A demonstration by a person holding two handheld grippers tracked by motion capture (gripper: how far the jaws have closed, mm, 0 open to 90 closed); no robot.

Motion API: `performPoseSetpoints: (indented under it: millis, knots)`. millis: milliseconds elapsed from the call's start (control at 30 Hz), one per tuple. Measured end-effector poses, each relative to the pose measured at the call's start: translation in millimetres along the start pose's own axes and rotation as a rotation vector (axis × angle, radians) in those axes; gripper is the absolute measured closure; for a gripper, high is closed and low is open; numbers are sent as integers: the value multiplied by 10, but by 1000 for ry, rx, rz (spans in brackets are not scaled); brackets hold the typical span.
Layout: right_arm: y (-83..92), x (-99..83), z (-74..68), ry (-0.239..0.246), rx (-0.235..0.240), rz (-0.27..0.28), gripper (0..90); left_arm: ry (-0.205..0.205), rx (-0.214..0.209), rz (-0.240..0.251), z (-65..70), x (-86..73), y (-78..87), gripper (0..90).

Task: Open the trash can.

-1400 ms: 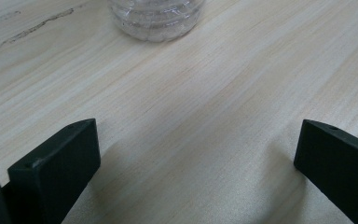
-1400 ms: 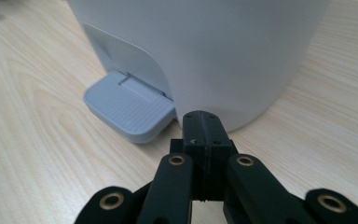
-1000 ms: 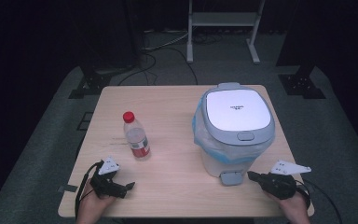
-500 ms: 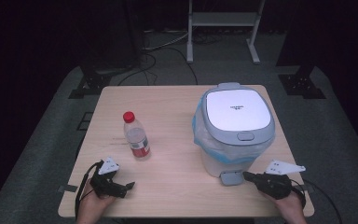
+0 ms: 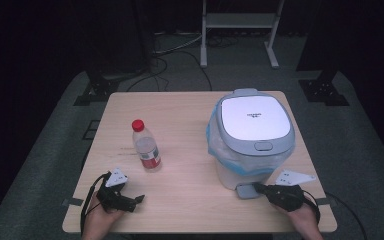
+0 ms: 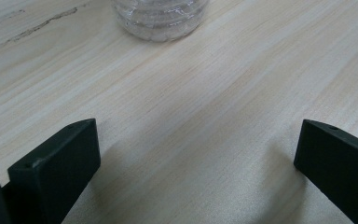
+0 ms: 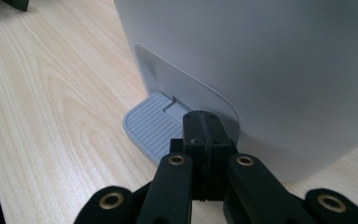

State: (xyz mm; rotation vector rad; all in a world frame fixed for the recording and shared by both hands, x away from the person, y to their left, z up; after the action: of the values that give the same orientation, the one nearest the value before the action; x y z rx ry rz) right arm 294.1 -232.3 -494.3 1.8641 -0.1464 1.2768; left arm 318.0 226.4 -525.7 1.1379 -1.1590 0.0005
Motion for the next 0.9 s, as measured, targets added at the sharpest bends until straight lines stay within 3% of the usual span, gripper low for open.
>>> performPoseSetpoints:
  millis: [367, 667, 767, 900]
  knots:
    - [-86, 9, -42, 15, 38, -14, 898, 0, 0, 1, 0, 0, -1, 0]
    - [-112, -2, -58, 37, 18, -7, 899, 0, 1, 1, 1, 0, -1, 0]
    - [-130, -1, -89, 86, -21, -7, 900, 0, 0, 1, 1, 0, -1, 0]
    - [-132, -9, -87, 81, -19, -4, 900, 0, 1, 0, 1, 0, -1, 0]
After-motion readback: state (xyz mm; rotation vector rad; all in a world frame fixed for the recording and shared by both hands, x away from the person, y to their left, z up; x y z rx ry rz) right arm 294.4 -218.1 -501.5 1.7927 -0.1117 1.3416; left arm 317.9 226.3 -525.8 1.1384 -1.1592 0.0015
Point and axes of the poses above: each handheld gripper's, and its own axes: y roughly backward along the jaws, x roughly out of its top, z roughly to its right, the point moved 6 cm from there along -y, roughly forward along the jaws, and after that the axes turned 3 degrees about -y, right-handed, at the moved point
